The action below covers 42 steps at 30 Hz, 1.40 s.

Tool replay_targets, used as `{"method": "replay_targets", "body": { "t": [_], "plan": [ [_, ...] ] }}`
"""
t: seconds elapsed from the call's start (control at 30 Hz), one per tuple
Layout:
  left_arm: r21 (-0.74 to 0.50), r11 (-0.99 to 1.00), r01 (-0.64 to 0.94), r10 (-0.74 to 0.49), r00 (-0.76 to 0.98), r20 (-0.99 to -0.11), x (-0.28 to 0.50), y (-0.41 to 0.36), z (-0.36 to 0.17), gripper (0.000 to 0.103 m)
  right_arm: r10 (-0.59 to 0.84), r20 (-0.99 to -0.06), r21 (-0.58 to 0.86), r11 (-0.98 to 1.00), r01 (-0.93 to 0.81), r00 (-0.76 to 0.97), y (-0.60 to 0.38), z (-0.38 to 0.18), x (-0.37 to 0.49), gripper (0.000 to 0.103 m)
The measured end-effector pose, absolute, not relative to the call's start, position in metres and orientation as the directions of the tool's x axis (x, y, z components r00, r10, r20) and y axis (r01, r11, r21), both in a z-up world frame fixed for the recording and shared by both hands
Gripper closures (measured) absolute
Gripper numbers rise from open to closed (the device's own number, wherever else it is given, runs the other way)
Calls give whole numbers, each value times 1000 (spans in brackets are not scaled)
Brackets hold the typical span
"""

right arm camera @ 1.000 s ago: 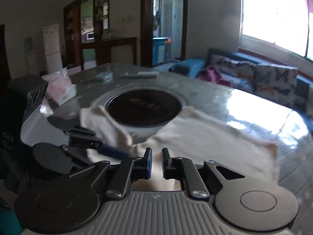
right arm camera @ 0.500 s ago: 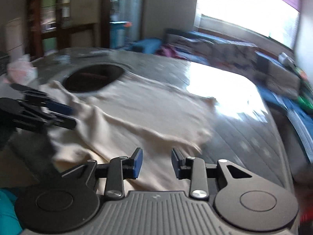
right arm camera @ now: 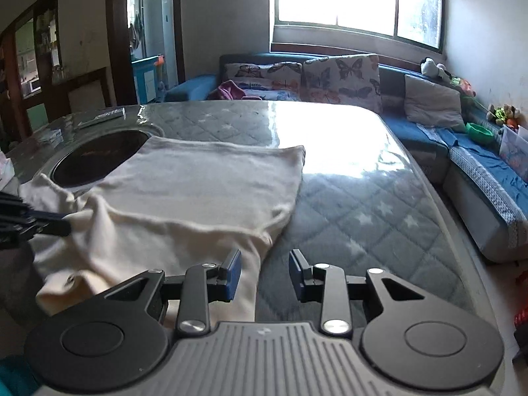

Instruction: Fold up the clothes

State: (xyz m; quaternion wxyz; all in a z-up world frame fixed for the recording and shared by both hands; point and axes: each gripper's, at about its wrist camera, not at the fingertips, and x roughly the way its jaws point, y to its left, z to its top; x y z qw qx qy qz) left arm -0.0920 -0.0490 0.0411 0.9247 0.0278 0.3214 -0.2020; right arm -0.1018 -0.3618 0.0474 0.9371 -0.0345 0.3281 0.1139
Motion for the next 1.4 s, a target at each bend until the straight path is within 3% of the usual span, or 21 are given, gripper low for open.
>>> {"method": "replay_targets", "body": {
  "t": [0.17, 0.37, 0.77, 1.03, 1.2, 1.4],
  "plan": [
    [-66, 927, 369, -322, 695, -642, -94, -43, 35, 97, 188, -635, -6, 969, -248, 750, -353, 36, -80, 71],
    [-59, 935, 349, -302, 701, -646, -96, -36, 38, 86, 175, -640, -37, 966, -257, 748, -348, 32, -73, 71],
    [-154, 906, 394, -401, 685, -608, -59, -64, 35, 86, 183, -640, -37, 963, -269, 746, -339, 27, -63, 71],
    [-181, 922, 342, -375, 679, -631, -62, -47, 27, 86, 190, -636, -53, 956, -289, 747, -334, 32, -62, 71],
    [-187, 945, 269, -325, 711, -624, -75, -21, 30, 82, 238, -639, -45, 938, -344, 732, -319, 34, -63, 70],
    [-153, 987, 42, -131, 759, -637, -84, 36, 34, 77, 242, -653, -101, 911, -400, 717, -296, 29, -64, 70]
  ]
}}
